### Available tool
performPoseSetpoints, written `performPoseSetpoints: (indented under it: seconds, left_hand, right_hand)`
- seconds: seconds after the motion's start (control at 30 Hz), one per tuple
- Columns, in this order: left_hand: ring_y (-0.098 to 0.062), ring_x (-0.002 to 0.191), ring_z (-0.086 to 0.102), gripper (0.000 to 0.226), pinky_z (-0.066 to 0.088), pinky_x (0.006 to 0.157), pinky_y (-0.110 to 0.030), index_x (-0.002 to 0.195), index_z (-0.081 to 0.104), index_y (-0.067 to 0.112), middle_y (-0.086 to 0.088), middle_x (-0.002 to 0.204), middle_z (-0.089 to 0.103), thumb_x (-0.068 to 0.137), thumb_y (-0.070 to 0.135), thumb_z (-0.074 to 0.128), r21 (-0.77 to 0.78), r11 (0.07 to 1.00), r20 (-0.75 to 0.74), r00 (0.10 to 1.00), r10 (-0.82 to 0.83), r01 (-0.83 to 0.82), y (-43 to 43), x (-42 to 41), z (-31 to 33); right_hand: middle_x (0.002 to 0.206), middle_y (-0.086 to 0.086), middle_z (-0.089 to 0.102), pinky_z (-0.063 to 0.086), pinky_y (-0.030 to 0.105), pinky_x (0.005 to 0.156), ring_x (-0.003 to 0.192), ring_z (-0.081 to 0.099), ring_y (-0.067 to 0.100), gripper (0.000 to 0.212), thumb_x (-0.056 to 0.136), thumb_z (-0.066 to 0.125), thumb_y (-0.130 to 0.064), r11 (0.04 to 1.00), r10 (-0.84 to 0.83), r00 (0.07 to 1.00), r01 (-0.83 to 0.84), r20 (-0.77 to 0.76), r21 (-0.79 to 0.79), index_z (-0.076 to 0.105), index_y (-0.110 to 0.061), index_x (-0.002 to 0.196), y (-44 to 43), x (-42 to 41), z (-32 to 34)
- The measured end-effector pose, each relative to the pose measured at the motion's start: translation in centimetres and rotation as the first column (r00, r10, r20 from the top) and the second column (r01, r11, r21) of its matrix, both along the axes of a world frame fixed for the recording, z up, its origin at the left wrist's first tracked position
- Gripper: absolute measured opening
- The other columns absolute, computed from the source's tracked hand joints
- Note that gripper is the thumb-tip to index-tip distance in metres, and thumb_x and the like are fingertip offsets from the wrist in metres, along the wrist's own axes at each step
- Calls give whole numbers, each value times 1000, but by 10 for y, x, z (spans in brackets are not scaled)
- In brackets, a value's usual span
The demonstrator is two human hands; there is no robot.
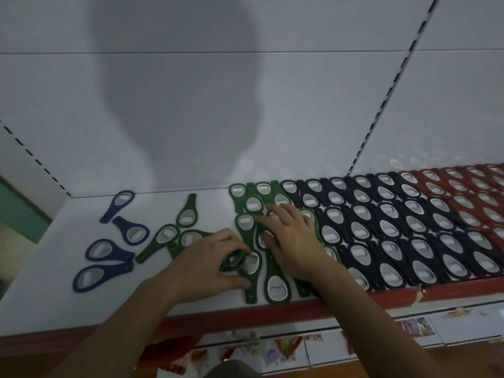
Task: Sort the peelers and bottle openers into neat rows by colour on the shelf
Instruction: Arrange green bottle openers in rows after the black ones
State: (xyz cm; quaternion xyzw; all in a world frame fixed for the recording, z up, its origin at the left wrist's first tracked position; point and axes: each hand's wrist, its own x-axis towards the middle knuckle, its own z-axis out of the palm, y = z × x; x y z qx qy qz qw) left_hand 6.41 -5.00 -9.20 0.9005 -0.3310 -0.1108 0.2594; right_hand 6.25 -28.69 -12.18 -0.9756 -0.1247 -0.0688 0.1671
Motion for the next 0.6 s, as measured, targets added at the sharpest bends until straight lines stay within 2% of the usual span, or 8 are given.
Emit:
performPoseSetpoints:
  seconds: [0.1,0.27,0.4,0.5,0.57,0.6]
  left_hand:
    - [9,95,51,65,50,83,-22,129,60,42,31,115,44,74,76,67,52,998,40,999,-27,24,1,-2,-4]
    - [16,88,47,66,38,74,-9,127,62,40,31,112,42,74,80,61,25,999,86,996,-29,26,0,-5,-7]
    - [15,89,47,66,35,74,-6,126,63,41,31,113,43,74,81,61,20,1000,95,995,3,-4,-1,-7,-10]
    - [9,92,51,65,42,78,-11,126,62,41,30,115,45,74,80,62,32,999,108,994,4,-7,-2,-8,-11]
    - [7,97,53,59,47,82,-15,127,59,42,29,115,46,77,73,67,-1,1000,81,996,31,-31,-1,-8,-10]
    - [6,97,55,53,48,83,-16,128,58,42,28,114,48,81,64,71,-61,996,48,996,75,-72,1,-7,-8]
  right_hand:
    - [163,-4,29,25,51,114,150,21,23,46,105,29,-42,996,11,999,-14,-41,-83,37,-40,150,2,-2,-1]
    - [164,-4,29,24,51,115,151,22,23,57,99,13,-49,994,-4,997,-5,-81,-113,36,-41,151,3,-2,2]
    - [164,-4,29,23,51,116,151,21,23,56,100,14,-49,994,-2,997,-6,-79,-106,36,-41,151,4,-3,2]
    - [164,-3,29,21,50,116,151,20,22,49,104,23,-44,995,2,997,-9,-73,-99,36,-40,151,4,-4,1]
    - [164,-4,28,19,50,118,152,18,21,45,107,32,-40,997,4,996,-11,-84,-82,36,-40,152,5,-3,2]
    - [164,-4,29,18,50,118,152,18,20,45,106,35,-39,998,6,996,-10,-86,-54,36,-40,152,5,-3,3]
